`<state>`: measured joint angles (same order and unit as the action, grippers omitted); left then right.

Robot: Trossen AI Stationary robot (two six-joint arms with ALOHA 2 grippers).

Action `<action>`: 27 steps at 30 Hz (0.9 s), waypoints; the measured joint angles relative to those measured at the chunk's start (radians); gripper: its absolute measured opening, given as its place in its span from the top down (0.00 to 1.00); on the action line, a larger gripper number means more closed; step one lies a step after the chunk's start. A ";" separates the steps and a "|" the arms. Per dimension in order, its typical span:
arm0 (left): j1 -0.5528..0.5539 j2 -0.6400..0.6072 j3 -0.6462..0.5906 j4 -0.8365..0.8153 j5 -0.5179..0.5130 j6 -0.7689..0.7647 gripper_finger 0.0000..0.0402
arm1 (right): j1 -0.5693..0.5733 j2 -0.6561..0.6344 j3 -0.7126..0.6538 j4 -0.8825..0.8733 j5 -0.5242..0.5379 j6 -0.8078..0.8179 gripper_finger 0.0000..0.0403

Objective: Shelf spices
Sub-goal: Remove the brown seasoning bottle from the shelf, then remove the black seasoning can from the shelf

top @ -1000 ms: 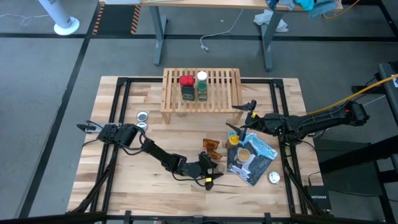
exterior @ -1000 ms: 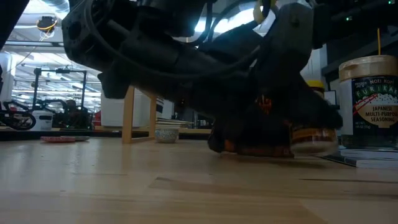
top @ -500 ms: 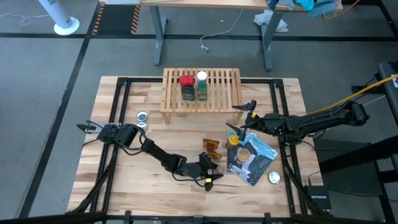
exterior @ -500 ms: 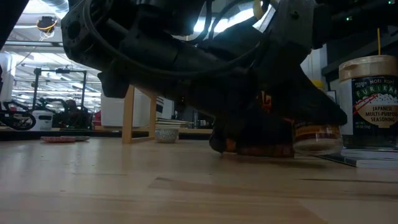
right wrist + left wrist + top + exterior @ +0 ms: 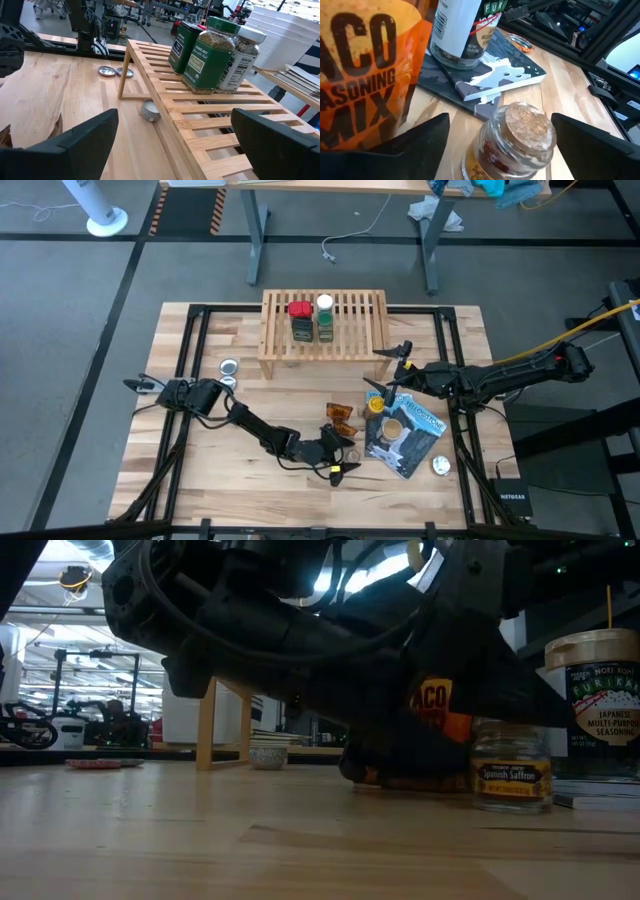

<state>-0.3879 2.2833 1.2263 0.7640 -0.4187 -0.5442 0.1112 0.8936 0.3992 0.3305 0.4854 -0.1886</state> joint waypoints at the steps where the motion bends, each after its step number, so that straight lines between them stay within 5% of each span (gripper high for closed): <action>1: 0.000 0.000 0.000 0.005 0.000 0.008 0.15 | 0.000 0.000 0.000 0.000 0.000 0.000 0.03; 17: -0.042 -0.142 -0.010 -0.018 -0.112 0.245 0.24 | 0.000 0.000 0.000 -0.001 0.000 0.000 0.03; 27: -0.080 -0.453 -0.009 -0.142 -0.276 0.673 0.27 | 0.000 0.000 0.000 0.000 0.000 0.000 0.03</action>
<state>-0.4677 1.8302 1.2170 0.6217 -0.6943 0.1292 0.1111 0.8940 0.3992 0.3303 0.4856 -0.1885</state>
